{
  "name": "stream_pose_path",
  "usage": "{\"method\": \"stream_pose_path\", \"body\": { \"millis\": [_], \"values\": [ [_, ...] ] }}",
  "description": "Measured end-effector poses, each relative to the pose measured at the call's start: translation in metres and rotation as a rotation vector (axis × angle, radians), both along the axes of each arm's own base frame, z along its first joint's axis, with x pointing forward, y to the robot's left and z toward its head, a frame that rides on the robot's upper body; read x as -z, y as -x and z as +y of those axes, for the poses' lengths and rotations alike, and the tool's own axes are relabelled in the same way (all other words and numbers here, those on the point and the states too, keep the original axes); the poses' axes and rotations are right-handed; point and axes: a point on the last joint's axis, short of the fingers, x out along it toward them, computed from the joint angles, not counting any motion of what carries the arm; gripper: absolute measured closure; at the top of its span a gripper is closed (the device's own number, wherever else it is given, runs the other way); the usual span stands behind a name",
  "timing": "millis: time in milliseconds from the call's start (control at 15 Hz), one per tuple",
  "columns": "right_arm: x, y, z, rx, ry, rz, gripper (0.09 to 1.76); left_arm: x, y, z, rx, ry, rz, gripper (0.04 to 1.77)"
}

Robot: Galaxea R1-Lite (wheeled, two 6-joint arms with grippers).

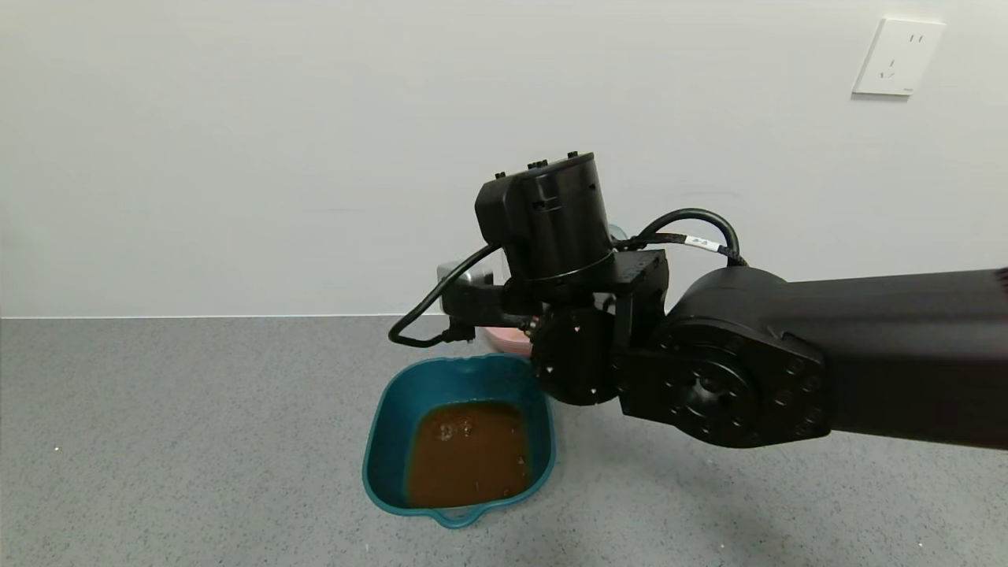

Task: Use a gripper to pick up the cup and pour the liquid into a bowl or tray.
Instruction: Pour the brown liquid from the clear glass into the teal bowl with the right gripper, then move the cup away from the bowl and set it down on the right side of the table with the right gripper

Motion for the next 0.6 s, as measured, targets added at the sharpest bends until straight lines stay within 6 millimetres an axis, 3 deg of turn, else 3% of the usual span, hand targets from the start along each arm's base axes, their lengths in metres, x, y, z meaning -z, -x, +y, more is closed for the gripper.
{"method": "stream_pose_path", "body": {
  "millis": [400,600],
  "values": [
    [0.004,0.003,-0.017,0.076,-0.398,0.134,0.49,0.0,0.0,0.0,0.0,0.001,0.0,0.09],
    [-0.01,0.006,-0.041,0.106,-0.565,0.219,0.49,0.0,0.0,0.0,0.0,0.0,0.0,0.09]
  ]
}}
